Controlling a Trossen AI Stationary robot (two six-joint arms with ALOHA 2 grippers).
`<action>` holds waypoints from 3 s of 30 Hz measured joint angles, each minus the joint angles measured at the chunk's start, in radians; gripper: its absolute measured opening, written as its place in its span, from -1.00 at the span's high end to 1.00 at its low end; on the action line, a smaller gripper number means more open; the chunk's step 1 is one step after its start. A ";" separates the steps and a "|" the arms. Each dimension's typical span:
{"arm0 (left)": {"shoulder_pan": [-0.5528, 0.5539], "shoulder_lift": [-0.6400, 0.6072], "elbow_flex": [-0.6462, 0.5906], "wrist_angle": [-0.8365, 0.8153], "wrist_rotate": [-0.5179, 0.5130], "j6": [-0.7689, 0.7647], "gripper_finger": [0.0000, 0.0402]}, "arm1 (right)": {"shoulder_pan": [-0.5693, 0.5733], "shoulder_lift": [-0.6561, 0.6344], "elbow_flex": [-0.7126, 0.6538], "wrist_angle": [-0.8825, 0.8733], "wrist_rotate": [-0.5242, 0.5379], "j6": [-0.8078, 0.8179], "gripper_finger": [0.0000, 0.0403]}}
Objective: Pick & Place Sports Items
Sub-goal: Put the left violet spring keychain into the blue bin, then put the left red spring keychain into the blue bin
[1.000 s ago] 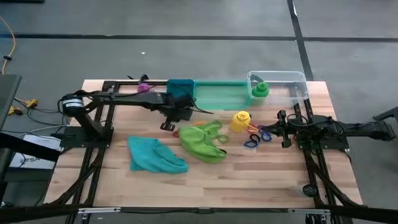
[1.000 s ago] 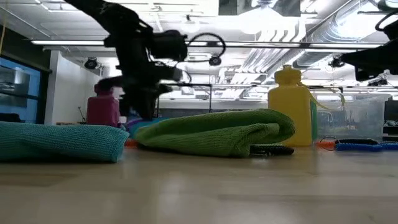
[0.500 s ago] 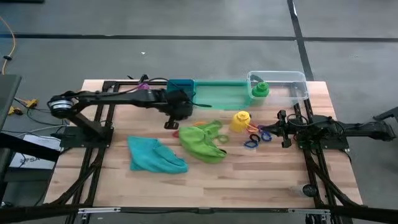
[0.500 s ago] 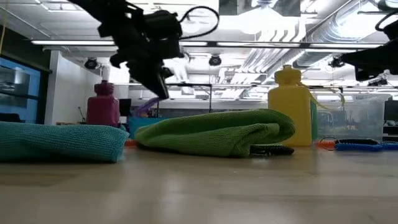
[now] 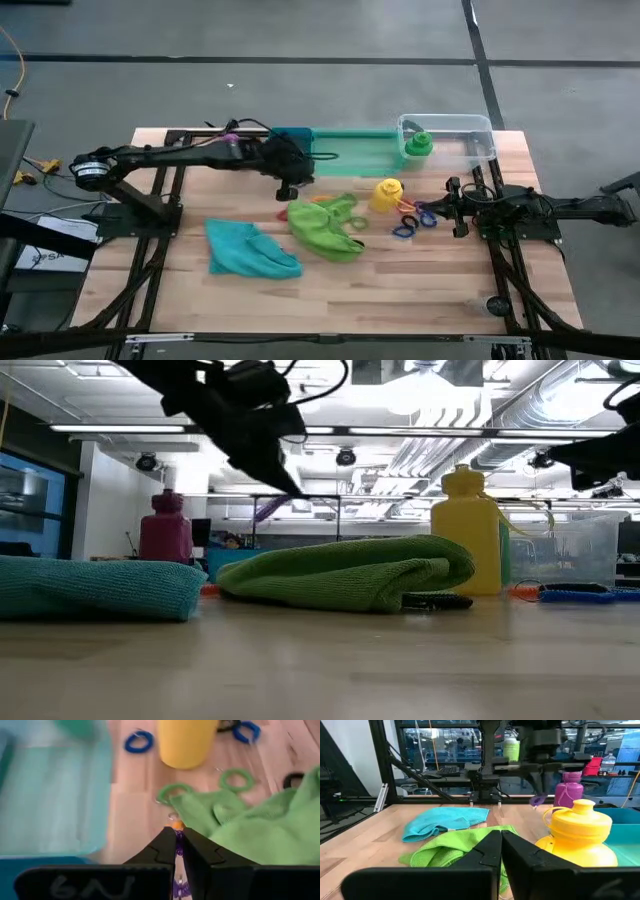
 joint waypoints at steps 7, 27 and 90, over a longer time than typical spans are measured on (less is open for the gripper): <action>0.056 -0.009 0.001 0.042 0.000 -0.072 0.99 | 0.000 0.000 0.000 0.000 0.000 0.000 1.00; 0.270 0.001 0.001 0.077 -0.053 0.063 0.99 | 0.000 0.000 0.000 0.000 0.000 0.000 1.00; -0.042 -0.108 0.000 -0.335 -0.059 -0.501 0.08 | 0.000 0.000 0.000 0.000 0.000 0.000 1.00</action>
